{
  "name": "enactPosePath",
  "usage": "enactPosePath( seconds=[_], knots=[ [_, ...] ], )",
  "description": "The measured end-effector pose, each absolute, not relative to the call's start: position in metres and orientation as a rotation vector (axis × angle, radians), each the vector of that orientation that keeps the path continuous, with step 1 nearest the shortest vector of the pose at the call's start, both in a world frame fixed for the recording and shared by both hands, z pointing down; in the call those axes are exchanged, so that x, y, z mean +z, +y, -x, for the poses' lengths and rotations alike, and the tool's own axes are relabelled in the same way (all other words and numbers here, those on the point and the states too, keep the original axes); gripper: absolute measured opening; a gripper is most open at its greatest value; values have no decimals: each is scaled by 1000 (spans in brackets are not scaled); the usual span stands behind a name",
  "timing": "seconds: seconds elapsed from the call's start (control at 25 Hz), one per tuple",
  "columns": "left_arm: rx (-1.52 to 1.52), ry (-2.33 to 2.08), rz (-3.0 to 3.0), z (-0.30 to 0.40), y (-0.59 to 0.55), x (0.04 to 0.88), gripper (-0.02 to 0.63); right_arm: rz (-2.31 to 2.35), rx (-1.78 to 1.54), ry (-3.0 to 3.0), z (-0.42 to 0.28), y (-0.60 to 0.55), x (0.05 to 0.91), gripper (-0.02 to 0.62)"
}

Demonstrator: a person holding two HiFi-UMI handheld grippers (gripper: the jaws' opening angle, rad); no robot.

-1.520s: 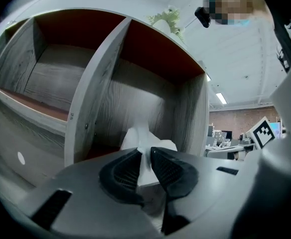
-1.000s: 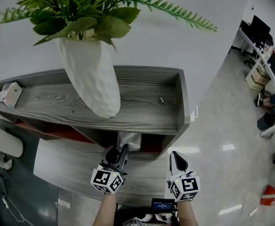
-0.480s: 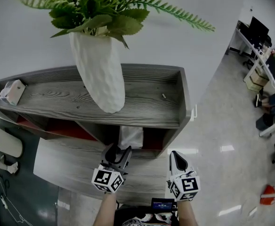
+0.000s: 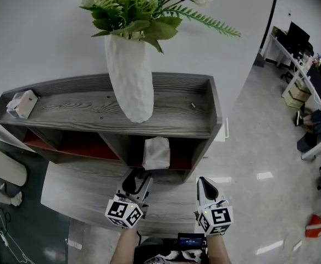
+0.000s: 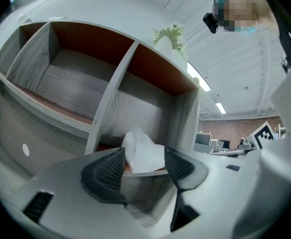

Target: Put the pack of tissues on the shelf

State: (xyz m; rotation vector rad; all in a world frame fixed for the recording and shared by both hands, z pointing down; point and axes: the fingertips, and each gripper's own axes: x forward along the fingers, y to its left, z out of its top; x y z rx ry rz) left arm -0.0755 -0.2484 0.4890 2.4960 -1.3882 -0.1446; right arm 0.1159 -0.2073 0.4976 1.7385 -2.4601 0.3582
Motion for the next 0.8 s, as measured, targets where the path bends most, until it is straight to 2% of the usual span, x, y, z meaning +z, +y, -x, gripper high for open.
enactPosePath(
  seconds=[0.24,0.4,0.56,0.64,0.72,0.8],
  knots=[
    [-152,-1349,-2501,78,-230,485,228,-1742,338,-2475,-102,-188,491,5],
    [-153,-1331,-2510,80,-218,481,171,-1728,312,-2494,-87,-177,485,4],
    [-124,-1347,-2509,86,-209,481,152,-1725,296,-2494,-78,-169,481,3],
    [-116,-1353,-2506,90,-207,480,117,-1727,289,-2491,-74,-166,480,4],
    [-104,-1341,-2504,93,-205,482,46,-1729,279,-2484,-72,-164,479,3],
    [-81,-1316,-2502,93,-202,486,25,-1728,274,-2476,-69,-161,480,4]
  ],
)
